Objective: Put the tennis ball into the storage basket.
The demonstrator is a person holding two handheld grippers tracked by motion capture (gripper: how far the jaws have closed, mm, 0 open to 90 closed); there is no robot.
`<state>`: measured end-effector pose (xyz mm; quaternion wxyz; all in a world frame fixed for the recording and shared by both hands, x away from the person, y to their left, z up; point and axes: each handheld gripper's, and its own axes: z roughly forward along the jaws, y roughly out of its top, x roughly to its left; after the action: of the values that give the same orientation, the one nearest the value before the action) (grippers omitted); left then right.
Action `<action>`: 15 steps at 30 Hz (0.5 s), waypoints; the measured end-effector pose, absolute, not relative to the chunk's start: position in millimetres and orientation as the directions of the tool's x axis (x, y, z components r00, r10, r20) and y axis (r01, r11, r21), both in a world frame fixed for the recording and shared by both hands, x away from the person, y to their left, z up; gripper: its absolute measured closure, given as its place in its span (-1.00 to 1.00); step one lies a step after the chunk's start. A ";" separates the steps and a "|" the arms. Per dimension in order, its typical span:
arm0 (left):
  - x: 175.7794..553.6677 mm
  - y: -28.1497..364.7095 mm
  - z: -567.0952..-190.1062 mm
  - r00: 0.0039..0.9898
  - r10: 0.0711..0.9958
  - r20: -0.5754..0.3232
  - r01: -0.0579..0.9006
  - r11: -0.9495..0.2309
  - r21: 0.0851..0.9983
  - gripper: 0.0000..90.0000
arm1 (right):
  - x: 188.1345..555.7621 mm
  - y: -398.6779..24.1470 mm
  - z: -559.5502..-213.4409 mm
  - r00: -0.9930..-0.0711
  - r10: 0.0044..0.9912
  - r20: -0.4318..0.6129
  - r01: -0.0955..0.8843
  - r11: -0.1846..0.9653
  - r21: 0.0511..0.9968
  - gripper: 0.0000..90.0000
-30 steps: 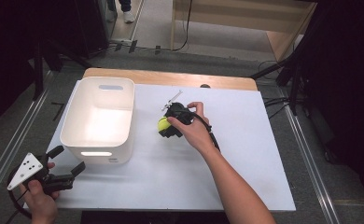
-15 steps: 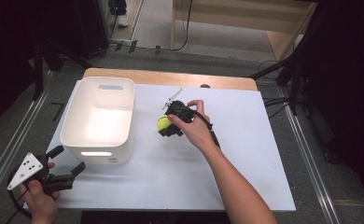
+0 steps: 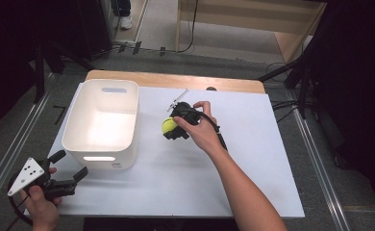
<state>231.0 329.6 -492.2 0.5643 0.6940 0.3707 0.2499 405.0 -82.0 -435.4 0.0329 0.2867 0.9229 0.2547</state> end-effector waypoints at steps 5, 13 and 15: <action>230.9 329.6 -492.1 0.601 0.796 -0.071 0.233 -0.089 0.968 -1.00 | 404.9 -82.3 -432.0 -0.840 0.537 0.082 0.503 0.712 0.491 -0.48; 231.0 329.5 -492.1 0.600 0.797 -0.071 0.232 -0.089 0.969 -1.00 | 404.9 -81.8 -425.2 -0.846 0.528 0.078 0.493 0.718 0.490 -0.48; 230.9 329.5 -492.1 0.601 0.796 -0.071 0.232 -0.089 0.969 -1.00 | 404.9 -81.5 -423.4 -0.846 0.528 0.078 0.493 0.716 0.495 -0.48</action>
<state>230.9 329.5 -492.1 0.5641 0.6943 0.3705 0.2500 404.9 -81.5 -423.4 0.0346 0.2757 0.9256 0.2571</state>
